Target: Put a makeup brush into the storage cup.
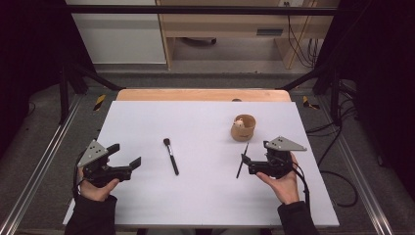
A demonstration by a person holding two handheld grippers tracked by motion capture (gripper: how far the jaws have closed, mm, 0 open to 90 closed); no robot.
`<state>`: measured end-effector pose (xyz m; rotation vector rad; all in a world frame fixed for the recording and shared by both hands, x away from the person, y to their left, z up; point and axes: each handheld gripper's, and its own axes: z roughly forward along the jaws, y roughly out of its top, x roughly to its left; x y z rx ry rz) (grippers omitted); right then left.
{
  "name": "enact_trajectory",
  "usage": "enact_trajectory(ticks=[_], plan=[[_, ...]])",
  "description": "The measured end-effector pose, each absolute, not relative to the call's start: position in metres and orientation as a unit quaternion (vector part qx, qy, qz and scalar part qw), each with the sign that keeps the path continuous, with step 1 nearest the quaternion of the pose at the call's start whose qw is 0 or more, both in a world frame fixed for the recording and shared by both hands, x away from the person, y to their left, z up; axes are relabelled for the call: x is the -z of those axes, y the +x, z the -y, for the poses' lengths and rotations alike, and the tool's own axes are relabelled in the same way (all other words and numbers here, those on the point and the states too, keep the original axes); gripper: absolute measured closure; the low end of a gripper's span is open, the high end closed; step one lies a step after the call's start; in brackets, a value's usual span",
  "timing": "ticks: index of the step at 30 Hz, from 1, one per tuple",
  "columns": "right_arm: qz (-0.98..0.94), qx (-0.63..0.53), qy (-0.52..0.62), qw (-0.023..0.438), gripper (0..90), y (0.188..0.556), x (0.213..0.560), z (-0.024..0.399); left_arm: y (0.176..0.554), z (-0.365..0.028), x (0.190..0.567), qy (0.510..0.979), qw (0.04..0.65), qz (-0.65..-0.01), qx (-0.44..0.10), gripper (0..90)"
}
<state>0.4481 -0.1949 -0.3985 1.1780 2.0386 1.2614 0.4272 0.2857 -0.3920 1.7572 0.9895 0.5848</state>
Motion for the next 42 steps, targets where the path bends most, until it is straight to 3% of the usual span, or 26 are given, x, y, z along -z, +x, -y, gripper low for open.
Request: enact_trajectory(ticks=[20, 42], plan=[[-0.765, -0.398, 0.458, 0.218, 16.6, 0.473, 0.436, 0.171, 0.428, -0.287, 0.392, 0.724, 0.5, -0.41, -0.242, 5.7], [-0.79, -0.324, 0.477, 0.208, 37.8, 0.491, 0.47, 0.156, 0.427, -0.286, 0.393, 0.725, 0.5, -0.408, -0.241, 5.9]])
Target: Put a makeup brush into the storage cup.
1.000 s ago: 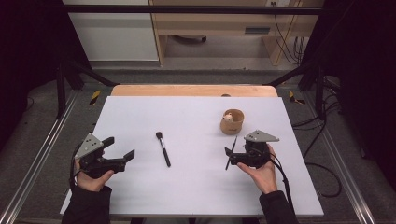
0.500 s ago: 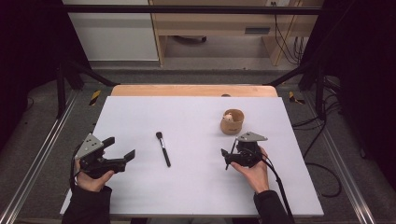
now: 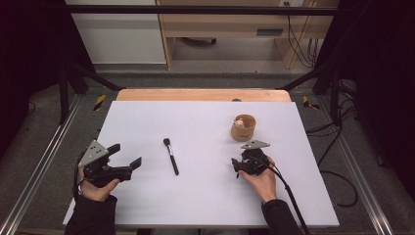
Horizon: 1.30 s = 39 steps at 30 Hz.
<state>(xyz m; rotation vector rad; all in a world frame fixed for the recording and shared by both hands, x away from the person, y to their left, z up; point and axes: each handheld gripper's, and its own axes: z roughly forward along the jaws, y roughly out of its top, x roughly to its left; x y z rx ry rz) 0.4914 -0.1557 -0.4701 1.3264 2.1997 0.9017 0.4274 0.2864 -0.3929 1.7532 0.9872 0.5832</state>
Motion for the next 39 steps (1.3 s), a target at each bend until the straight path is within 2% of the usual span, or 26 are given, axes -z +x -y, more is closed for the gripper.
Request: enact_trajectory(ticks=[18, 31, 39], plan=[[-0.799, -0.309, 0.479, 0.192, 54.0, 0.4917, 0.476, 0.1552, 0.427, -0.2845, 0.393, 0.727, 0.499, -0.406, -0.24, 6.0], [-0.804, -0.306, 0.474, 0.185, 70.2, 0.488, 0.4739, 0.1546, 0.4264, -0.2852, 0.3925, 0.726, 0.501, -0.405, -0.241, 6.4], [-0.803, -0.301, 0.482, 0.181, 74.2, 0.4846, 0.4726, 0.1579, 0.4261, -0.285, 0.3923, 0.726, 0.502, -0.405, -0.24, 6.6]])
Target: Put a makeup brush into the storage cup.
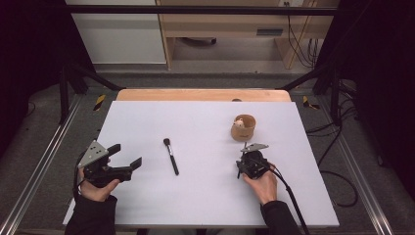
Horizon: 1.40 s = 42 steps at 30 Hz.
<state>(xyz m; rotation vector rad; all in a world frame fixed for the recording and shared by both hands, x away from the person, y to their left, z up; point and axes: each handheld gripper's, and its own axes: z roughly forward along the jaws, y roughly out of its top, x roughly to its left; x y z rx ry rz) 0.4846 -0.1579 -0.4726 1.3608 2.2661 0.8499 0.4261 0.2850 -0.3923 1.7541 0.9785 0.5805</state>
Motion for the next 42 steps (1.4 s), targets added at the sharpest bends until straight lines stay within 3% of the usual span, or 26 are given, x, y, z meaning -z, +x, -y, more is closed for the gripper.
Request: enact_trajectory(ticks=[17, 42], plan=[[-0.811, -0.269, 0.487, 0.18, 84.5, 0.478, 0.468, 0.168, 0.426, -0.285, 0.392, 0.726, 0.502, -0.404, -0.24, 6.9], [-0.826, -0.263, 0.47, 0.164, 85.6, 0.479, 0.466, 0.18, 0.426, -0.285, 0.392, 0.727, 0.501, -0.403, -0.24, 7.0]])
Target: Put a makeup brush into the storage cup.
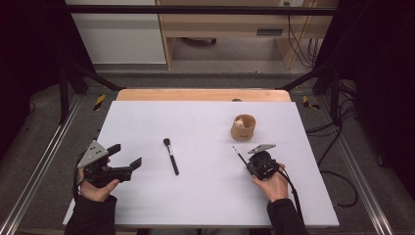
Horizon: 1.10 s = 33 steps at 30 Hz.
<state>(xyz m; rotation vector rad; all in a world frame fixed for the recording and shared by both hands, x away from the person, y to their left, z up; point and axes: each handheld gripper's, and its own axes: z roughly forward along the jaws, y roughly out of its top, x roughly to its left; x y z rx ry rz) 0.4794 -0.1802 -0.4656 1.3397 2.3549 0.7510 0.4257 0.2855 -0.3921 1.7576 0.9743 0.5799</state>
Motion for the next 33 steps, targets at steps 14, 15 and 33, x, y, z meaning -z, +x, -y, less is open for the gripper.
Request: enact_trajectory(ticks=[14, 15, 33], plan=[[-0.82, -0.282, 0.464, 0.181, 63.3, 0.477, 0.45, 0.179, 0.426, -0.288, 0.392, 0.727, 0.502, -0.404, -0.238, 7.0], [-0.82, -0.282, 0.465, 0.179, 61.3, 0.477, 0.447, 0.179, 0.426, -0.288, 0.392, 0.726, 0.503, -0.405, -0.237, 7.0], [-0.842, -0.237, 0.459, 0.155, 45.7, 0.508, 0.408, 0.165, 0.427, -0.288, 0.393, 0.732, 0.498, -0.4, -0.236, 6.7]])
